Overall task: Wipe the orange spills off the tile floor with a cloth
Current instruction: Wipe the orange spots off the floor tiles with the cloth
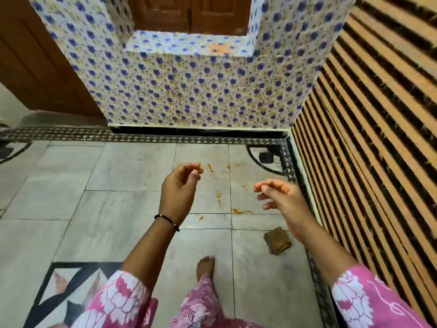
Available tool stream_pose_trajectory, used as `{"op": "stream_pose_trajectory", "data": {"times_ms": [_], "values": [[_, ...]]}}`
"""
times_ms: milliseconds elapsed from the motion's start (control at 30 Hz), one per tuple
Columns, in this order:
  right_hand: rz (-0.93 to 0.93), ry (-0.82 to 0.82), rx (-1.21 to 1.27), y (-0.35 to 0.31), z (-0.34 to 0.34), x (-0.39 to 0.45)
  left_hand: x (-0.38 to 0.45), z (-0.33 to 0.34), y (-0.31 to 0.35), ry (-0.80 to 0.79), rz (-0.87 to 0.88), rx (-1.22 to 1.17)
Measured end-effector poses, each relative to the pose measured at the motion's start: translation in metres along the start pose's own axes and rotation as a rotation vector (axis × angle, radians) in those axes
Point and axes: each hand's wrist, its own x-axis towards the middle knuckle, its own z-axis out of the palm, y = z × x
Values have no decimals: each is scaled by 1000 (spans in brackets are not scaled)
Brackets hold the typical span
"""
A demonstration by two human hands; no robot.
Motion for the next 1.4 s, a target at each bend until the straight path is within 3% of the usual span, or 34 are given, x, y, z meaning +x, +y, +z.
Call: {"op": "stream_pose_trajectory", "data": {"times_ms": [167, 233, 300, 500, 667, 800, 900, 1000, 1100, 1233, 1333, 1400], "values": [[78, 4, -136, 33, 11, 67, 77, 22, -52, -111, -122, 114], [-5, -63, -423, 72, 12, 96, 109, 36, -91, -127, -133, 209], [-113, -231, -763, 114, 20, 121, 133, 50, -135, -137, -128, 312], [-33, -387, -1013, 359, 36, 232, 178, 129, -376, -382, -162, 589], [37, -388, -1097, 558, 29, 297, 172, 189, -574, -527, -184, 728], [-156, -360, -1159, 664, 37, 325, 156, 228, -686, -622, -132, 815], [-363, -374, -1229, 737, 45, 349, 157, 233, -756, -599, 70, 946], [-514, -413, -1271, 779, 39, 372, 176, 219, -794, -655, 317, 989], [-666, -560, -1309, 787, 16, 391, 200, 207, -812, -712, 440, 1103], [-679, -749, -1468, 781, -2, 399, 209, 205, -814, -951, 556, 1251], [-636, -676, -1525, 779, -8, 403, 214, 211, -811, -927, 626, 1305], [-511, -481, -1491, 779, -24, 396, 211, 212, -811, -865, 566, 1314]]}}
